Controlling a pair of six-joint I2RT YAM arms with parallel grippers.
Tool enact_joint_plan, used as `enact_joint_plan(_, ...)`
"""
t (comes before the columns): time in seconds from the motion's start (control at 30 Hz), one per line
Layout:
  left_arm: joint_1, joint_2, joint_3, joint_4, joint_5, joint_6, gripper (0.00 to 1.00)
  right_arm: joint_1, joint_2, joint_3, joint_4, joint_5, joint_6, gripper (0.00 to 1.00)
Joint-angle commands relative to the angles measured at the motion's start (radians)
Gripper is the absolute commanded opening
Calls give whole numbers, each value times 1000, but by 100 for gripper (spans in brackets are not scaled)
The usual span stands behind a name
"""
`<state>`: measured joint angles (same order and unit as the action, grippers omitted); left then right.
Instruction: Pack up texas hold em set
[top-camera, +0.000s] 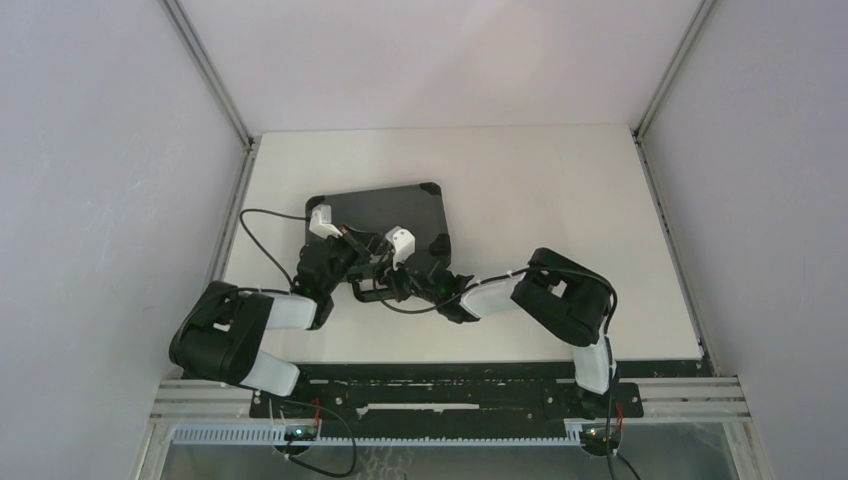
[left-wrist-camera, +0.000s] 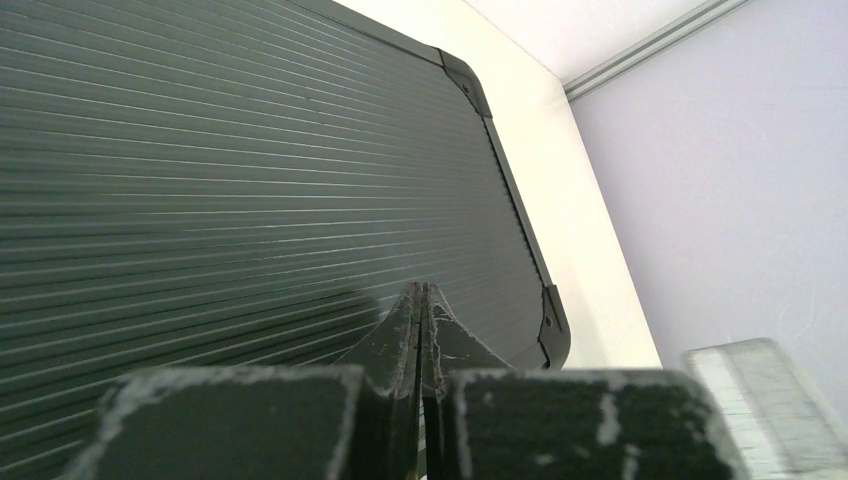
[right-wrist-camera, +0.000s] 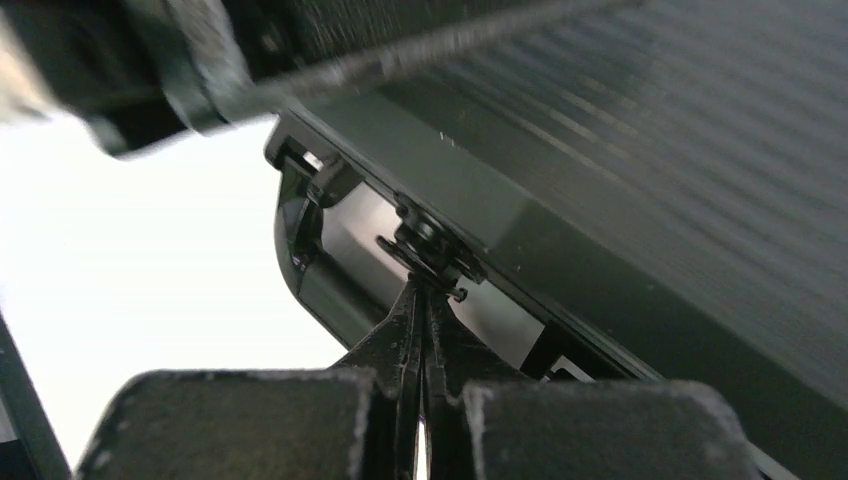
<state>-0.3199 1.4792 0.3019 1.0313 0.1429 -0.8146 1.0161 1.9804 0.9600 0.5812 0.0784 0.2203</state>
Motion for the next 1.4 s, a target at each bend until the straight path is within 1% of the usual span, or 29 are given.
enact_joint_plan(0.0,14,68,-66,-265,-21,40,0,6,-102,3,17,32,-32,0)
enact_joint_plan(0.2,13,64,-67,-265,-16,39,0,-43,-103,46,5,-12,-26,0)
enact_joint_plan(0.33,13,66,-68,-264,-19,43,0,-49,-94,52,-8,-15,-28,0)
enact_joint_plan(0.47,14,81,-68,-249,-11,39,0,-32,-109,32,1,0,-25,0)
enact_joint_plan(0.6,14,91,-69,-236,-1,33,0,-20,-121,30,-7,-27,-9,0)
enact_joint_plan(0.67,14,86,-69,-235,0,33,0,7,-116,23,-12,-26,-1,0)
enact_joint_plan(0.77,14,78,-69,-236,-3,34,0,49,-115,-15,14,-19,26,0)
enact_joint_plan(0.9,13,81,-67,-237,-2,34,0,72,-104,-66,49,-37,79,0)
enact_joint_plan(1.07,14,84,-70,-234,1,32,0,103,-89,-95,58,-30,101,0)
enact_joint_plan(1.17,13,82,-70,-234,-1,32,0,94,-83,-89,68,-33,99,0)
enact_joint_plan(1.37,13,81,-66,-238,0,34,0,8,-72,-52,67,-60,82,0)
